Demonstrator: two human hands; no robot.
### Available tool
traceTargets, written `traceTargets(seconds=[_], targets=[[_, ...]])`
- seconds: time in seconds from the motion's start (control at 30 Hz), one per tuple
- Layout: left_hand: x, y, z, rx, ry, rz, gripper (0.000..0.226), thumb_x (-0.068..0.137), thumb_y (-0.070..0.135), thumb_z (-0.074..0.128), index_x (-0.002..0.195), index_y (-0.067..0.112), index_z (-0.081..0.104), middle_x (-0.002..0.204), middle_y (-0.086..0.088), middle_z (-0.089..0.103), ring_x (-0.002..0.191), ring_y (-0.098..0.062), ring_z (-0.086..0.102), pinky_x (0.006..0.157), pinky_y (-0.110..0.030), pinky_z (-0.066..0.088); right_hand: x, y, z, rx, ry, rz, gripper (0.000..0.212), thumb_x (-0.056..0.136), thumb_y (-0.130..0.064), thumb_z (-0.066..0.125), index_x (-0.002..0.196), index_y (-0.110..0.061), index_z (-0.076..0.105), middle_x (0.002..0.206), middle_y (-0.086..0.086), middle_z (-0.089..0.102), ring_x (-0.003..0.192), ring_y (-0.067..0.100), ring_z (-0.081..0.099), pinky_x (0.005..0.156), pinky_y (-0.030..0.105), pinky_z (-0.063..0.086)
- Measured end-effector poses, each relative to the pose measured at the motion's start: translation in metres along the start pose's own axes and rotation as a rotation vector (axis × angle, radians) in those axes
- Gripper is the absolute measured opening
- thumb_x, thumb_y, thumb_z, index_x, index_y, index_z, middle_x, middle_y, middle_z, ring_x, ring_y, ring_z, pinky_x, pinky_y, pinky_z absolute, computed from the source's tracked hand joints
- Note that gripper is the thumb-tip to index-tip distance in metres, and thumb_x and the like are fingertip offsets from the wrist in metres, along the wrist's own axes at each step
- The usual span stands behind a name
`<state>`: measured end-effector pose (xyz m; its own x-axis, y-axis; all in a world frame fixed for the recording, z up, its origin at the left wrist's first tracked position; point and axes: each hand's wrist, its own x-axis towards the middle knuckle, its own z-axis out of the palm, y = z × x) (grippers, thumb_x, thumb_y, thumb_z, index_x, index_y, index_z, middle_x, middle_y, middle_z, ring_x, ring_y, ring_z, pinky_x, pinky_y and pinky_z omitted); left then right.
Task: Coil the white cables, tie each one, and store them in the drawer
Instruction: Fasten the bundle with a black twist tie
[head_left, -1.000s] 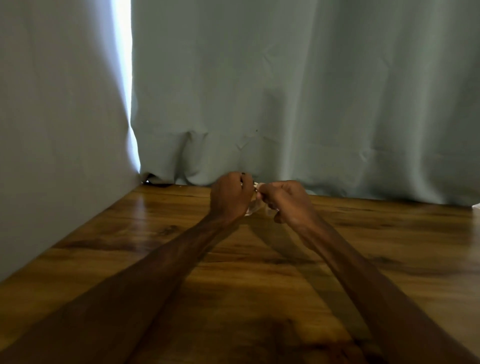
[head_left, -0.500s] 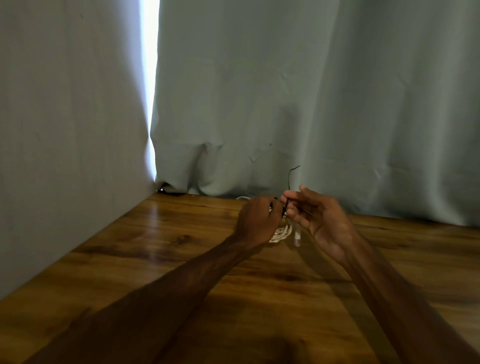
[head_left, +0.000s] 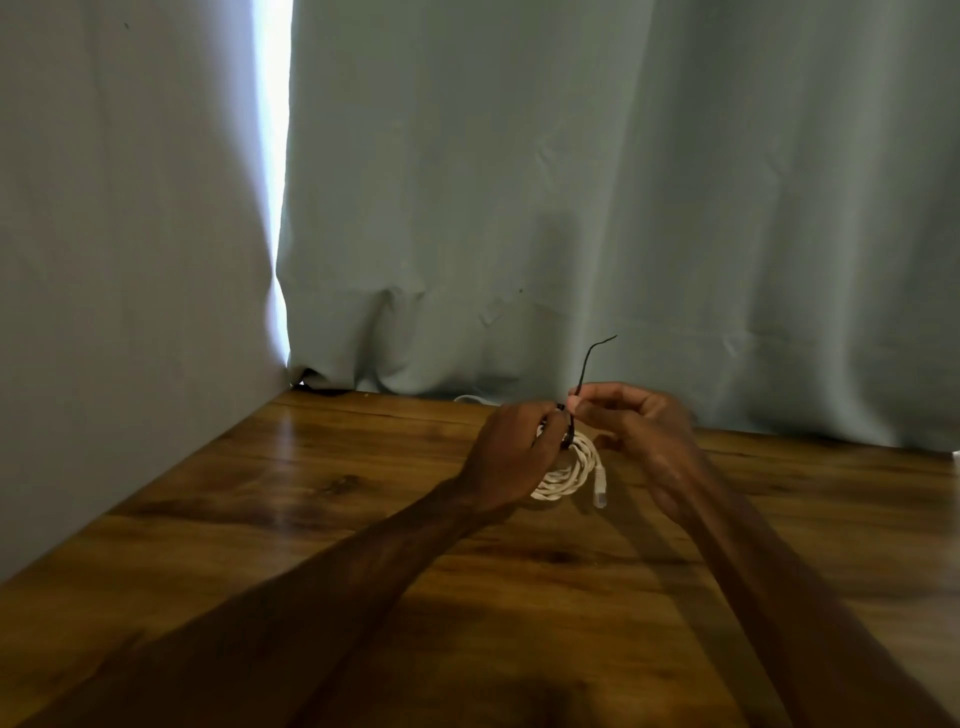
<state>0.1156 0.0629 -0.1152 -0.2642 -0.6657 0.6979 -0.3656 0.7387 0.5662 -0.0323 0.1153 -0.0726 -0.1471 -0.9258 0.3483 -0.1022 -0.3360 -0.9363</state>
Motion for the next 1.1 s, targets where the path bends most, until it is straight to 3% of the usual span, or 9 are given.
traceTargets(seconds=[0.23, 0.37, 0.57, 0.77, 0.83, 0.9, 0.97, 1.03, 1.1], targets=[[-0.002, -0.001, 0.002, -0.002, 0.068, 0.079, 0.043, 0.102, 0.033, 0.04, 0.085, 0.006, 0.069, 0.071, -0.008, 0.066, 0.063, -0.017, 0.062, 0.057, -0.03, 0.047, 0.001, 0.01, 0.001, -0.048, -0.085, 0.065, 0.017, 0.088, -0.024, 0.073, 0.098, -0.01, 0.076, 0.091, 0.011, 0.079, 0.079, 0.023, 0.073, 0.076, 0.038, 0.059], [-0.002, -0.003, 0.004, 0.045, 0.165, 0.151, 0.044, 0.1, 0.039, 0.038, 0.079, 0.01, 0.064, 0.064, -0.003, 0.062, 0.055, -0.014, 0.058, 0.052, -0.028, 0.045, -0.001, 0.011, 0.004, -0.029, -0.071, 0.098, 0.016, 0.09, -0.026, 0.072, 0.089, -0.012, 0.08, 0.09, 0.014, 0.079, 0.081, 0.026, 0.074, 0.075, 0.035, 0.059], [-0.003, 0.004, 0.004, 0.08, 0.206, 0.192, 0.032, 0.098, 0.037, 0.039, 0.076, 0.02, 0.053, 0.064, 0.008, 0.051, 0.054, -0.006, 0.05, 0.054, -0.014, 0.034, 0.001, 0.012, 0.005, 0.082, -0.044, 0.345, 0.024, 0.09, -0.013, 0.064, 0.104, 0.004, 0.075, 0.102, 0.018, 0.078, 0.094, 0.031, 0.073, 0.092, 0.045, 0.056], [-0.004, 0.005, 0.007, 0.135, 0.237, 0.232, 0.028, 0.098, 0.032, 0.041, 0.075, 0.02, 0.05, 0.064, 0.001, 0.053, 0.055, -0.014, 0.049, 0.052, -0.028, 0.037, 0.002, 0.016, -0.003, 0.151, -0.098, 0.512, 0.016, 0.08, 0.002, 0.055, 0.078, 0.005, 0.071, 0.069, 0.011, 0.068, 0.057, 0.019, 0.06, 0.054, 0.025, 0.055], [-0.006, 0.009, 0.006, 0.168, 0.253, 0.266, 0.023, 0.097, 0.03, 0.043, 0.076, 0.022, 0.047, 0.064, 0.004, 0.05, 0.055, -0.011, 0.045, 0.053, -0.021, 0.03, 0.002, 0.016, -0.004, 0.181, -0.108, 0.536, 0.021, 0.066, -0.001, 0.061, 0.081, 0.008, 0.073, 0.082, 0.018, 0.07, 0.074, 0.029, 0.066, 0.079, 0.033, 0.06], [-0.007, 0.013, 0.006, 0.18, 0.246, 0.29, 0.02, 0.097, 0.028, 0.043, 0.078, 0.024, 0.046, 0.067, 0.008, 0.048, 0.055, -0.005, 0.042, 0.054, -0.012, 0.027, 0.001, 0.015, -0.004, 0.213, -0.107, 0.57, 0.03, 0.064, -0.002, 0.061, 0.089, 0.012, 0.071, 0.095, 0.026, 0.07, 0.09, 0.037, 0.067, 0.102, 0.045, 0.053], [-0.007, 0.015, 0.008, 0.135, 0.229, 0.285, 0.022, 0.098, 0.027, 0.045, 0.077, 0.023, 0.048, 0.066, 0.009, 0.048, 0.054, -0.003, 0.044, 0.054, -0.01, 0.029, -0.001, 0.015, -0.004, 0.209, -0.1, 0.59, 0.021, 0.08, -0.001, 0.055, 0.086, 0.011, 0.07, 0.087, 0.025, 0.071, 0.077, 0.033, 0.069, 0.088, 0.042, 0.059], [-0.006, 0.014, 0.009, 0.045, 0.227, 0.248, 0.028, 0.097, 0.027, 0.046, 0.071, 0.018, 0.05, 0.061, 0.008, 0.05, 0.052, -0.007, 0.049, 0.05, -0.019, 0.036, 0.0, 0.018, -0.004, 0.232, -0.106, 0.606, 0.026, 0.09, -0.003, 0.049, 0.085, 0.01, 0.071, 0.083, 0.023, 0.072, 0.071, 0.029, 0.069, 0.073, 0.037, 0.062], [-0.003, 0.012, 0.009, -0.001, 0.235, 0.217, 0.033, 0.097, 0.03, 0.046, 0.068, 0.014, 0.053, 0.057, 0.006, 0.051, 0.05, -0.012, 0.052, 0.047, -0.03, 0.04, 0.002, 0.019, -0.003, 0.273, -0.096, 0.617, 0.025, 0.092, -0.002, 0.049, 0.09, 0.011, 0.07, 0.086, 0.023, 0.071, 0.075, 0.029, 0.068, 0.074, 0.036, 0.062]])
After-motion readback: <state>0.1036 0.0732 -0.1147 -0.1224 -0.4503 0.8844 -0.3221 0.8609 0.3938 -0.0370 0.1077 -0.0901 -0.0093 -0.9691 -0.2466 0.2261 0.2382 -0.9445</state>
